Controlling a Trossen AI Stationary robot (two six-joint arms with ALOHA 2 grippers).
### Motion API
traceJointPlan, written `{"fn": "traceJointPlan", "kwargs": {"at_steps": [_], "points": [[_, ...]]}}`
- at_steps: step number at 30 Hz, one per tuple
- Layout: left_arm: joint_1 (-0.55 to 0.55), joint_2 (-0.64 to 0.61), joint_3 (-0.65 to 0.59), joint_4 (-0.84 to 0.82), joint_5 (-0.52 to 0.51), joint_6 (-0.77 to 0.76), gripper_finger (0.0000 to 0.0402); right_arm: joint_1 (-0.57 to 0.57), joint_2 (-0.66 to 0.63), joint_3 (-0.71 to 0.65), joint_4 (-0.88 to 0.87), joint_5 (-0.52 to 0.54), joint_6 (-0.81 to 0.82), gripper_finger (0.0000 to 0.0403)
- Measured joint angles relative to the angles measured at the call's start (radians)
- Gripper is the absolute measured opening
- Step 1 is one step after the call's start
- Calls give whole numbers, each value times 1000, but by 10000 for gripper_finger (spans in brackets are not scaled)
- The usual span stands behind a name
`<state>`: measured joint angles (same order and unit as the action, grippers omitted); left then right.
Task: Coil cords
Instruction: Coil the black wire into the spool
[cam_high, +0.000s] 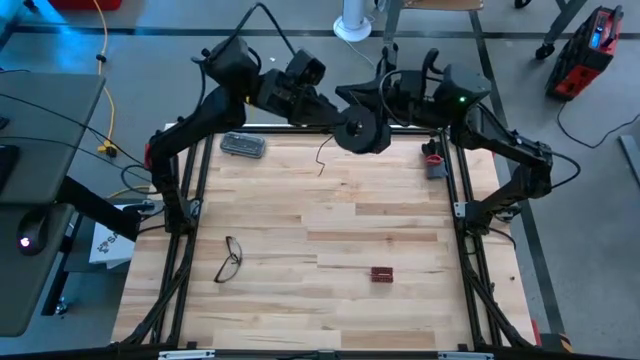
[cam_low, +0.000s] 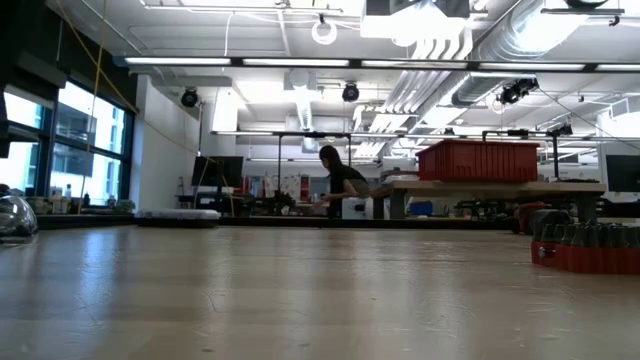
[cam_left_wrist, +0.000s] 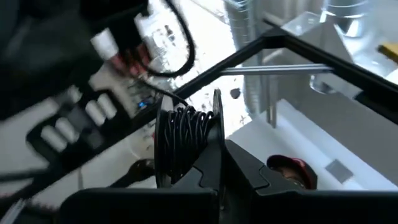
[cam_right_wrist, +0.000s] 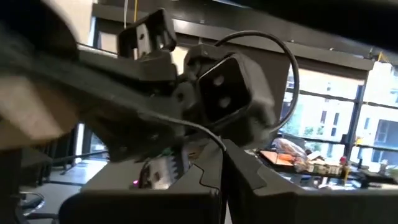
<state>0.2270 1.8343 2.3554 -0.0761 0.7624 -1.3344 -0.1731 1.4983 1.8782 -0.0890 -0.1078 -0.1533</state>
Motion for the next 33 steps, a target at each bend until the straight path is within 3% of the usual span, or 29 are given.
{"fn": "traceJointPlan", "kwargs": {"at_steps": [11, 19, 24, 33], "points": [[49, 3, 0, 136, -8, 95, 0, 53, 11, 0, 105, -10, 71, 0], [53, 18, 0, 212, 72, 53, 0, 74, 51, -2, 167, -19, 115, 0], [61, 18, 1, 386, 149, -10, 0, 74, 47, 0, 179, -44, 112, 0], [61, 19, 0, 468, 161, -18, 0, 75, 124, 0, 351, -75, 183, 0]]}}
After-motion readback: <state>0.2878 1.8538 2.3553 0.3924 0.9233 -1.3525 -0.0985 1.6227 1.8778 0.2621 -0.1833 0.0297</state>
